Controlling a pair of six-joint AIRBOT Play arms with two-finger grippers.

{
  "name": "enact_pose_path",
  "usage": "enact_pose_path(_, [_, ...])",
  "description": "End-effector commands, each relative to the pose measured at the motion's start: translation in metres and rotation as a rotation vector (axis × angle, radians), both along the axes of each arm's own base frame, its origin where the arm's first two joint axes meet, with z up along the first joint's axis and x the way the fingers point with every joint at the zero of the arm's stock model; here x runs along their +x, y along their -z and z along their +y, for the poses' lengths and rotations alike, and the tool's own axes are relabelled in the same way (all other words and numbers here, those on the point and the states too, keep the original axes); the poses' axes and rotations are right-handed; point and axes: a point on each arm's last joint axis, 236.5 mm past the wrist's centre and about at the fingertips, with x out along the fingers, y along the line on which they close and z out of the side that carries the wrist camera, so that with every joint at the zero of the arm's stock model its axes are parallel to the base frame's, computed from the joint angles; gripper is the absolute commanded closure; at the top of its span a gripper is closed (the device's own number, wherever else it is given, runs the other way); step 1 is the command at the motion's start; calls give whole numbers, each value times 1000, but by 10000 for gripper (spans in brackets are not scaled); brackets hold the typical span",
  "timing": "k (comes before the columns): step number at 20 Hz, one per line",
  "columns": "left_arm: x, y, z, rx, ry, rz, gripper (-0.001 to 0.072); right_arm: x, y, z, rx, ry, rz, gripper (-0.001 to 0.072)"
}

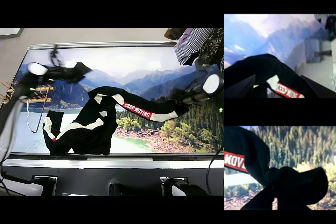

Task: Fold the clothes and pants, and hang the long-sleeved shirts on hangers.

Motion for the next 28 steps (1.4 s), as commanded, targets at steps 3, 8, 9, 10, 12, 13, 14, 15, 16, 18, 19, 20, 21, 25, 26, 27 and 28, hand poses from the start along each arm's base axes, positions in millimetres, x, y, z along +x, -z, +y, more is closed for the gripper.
enact_pose_path(3, [-97,9,158,250,-227,265,-9,-12,25,22,92,-21,66,670])
enact_pose_path(8, [-239,76,218,174,-473,443,-9,-13,23,46,199,-32,67,670])
enact_pose_path(9, [-262,91,216,122,-518,474,-9,-13,23,48,205,-32,71,670])
enact_pose_path(10, [-280,101,212,71,-551,499,-9,-14,24,48,206,-32,74,670])
enact_pose_path(12, [-312,120,204,7,-593,562,-9,-16,26,48,205,-33,84,669])
enact_pose_path(13, [-325,129,201,-6,-601,603,-9,-16,26,48,205,-33,85,669])
enact_pose_path(14, [-336,136,198,-12,-598,643,-9,-16,26,48,205,-32,84,669])
enact_pose_path(15, [-346,142,197,-6,-589,683,-9,-16,26,48,206,-32,83,669])
enact_pose_path(16, [-354,148,198,11,-591,720,-9,-16,26,48,206,-32,81,669])
enact_pose_path(18, [-359,151,200,3,-625,763,-9,-15,26,48,205,-31,78,669])
enact_pose_path(19, [-359,152,197,-19,-631,779,-9,-15,26,48,205,-31,77,669])
enact_pose_path(20, [-363,154,191,-50,-627,822,-9,-15,26,48,205,-31,77,669])
enact_pose_path(21, [-370,158,182,-77,-604,877,-9,-15,26,48,205,-31,77,669])
enact_pose_path(25, [-382,179,168,-128,-561,978,-9,-14,26,47,204,-31,76,669])
enact_pose_path(26, [-375,181,169,-142,-580,955,-9,-15,26,47,203,-31,76,669])
enact_pose_path(27, [-363,181,173,-161,-613,912,-9,-15,26,47,202,-31,76,669])
enact_pose_path(28, [-352,180,177,-180,-643,872,-8,-14,26,47,200,-31,76,669])
